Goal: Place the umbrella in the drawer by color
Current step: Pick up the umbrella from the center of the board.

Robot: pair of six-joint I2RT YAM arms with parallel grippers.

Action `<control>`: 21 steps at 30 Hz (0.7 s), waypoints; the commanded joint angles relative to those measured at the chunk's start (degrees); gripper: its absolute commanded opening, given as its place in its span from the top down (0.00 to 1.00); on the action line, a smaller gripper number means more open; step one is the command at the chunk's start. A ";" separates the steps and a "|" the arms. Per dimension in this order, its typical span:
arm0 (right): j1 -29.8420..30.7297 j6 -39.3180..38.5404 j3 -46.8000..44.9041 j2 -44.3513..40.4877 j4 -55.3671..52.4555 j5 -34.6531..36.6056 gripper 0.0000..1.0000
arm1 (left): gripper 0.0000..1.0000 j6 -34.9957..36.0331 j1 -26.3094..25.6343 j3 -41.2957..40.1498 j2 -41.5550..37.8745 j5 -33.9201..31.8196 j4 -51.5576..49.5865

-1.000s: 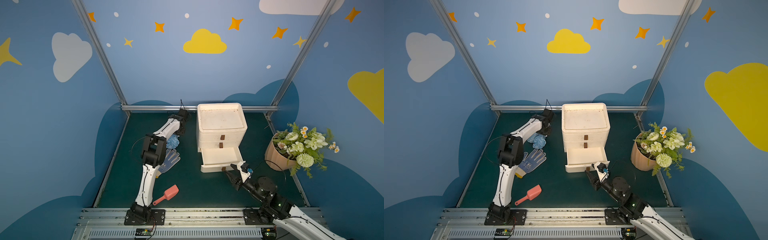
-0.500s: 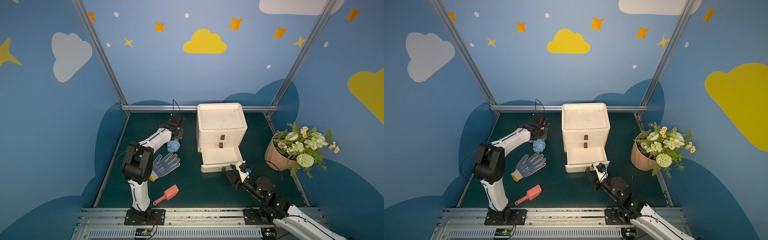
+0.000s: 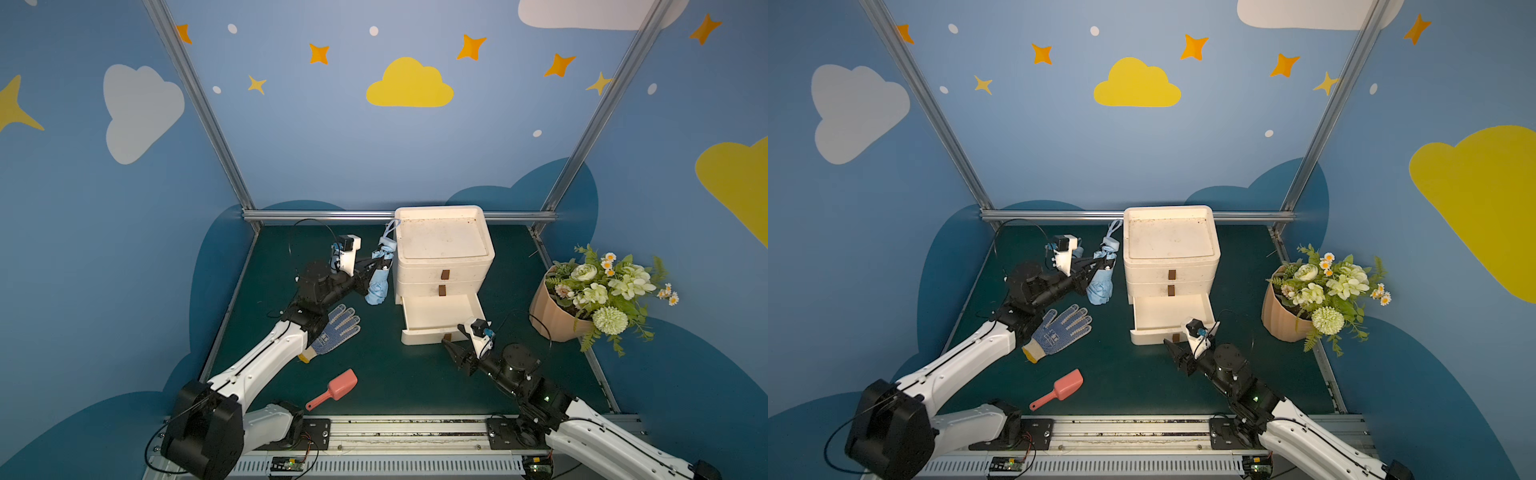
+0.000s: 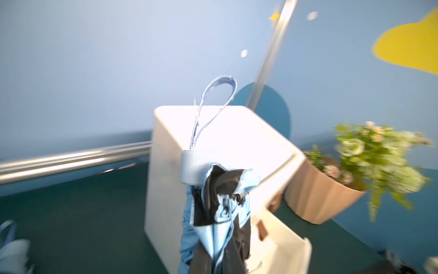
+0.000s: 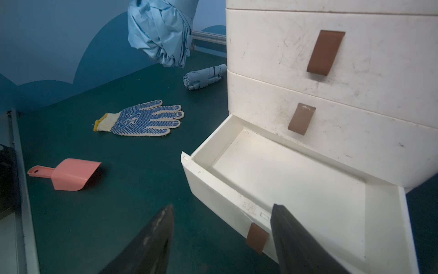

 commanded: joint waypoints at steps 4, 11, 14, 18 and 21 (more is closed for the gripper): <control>-0.18 1.86 13.75 10.55 5.32 -10.96 0.27 | 0.97 4.23 -7.16 -3.61 -10.37 3.54 11.65; 0.30 -0.65 21.22 17.00 9.74 -24.71 0.29 | 0.97 3.27 -11.54 -5.41 -12.46 5.09 15.40; 0.79 -0.21 20.51 17.62 14.44 -27.49 0.29 | 0.97 5.36 -14.05 -6.00 -13.17 5.01 16.41; 1.37 0.86 20.47 18.29 16.66 -27.80 0.30 | 0.97 7.15 -16.59 -6.07 -13.45 6.06 17.14; 1.78 1.20 21.23 19.64 16.40 -28.36 0.30 | 0.98 7.56 -17.98 -6.44 -13.66 6.26 18.52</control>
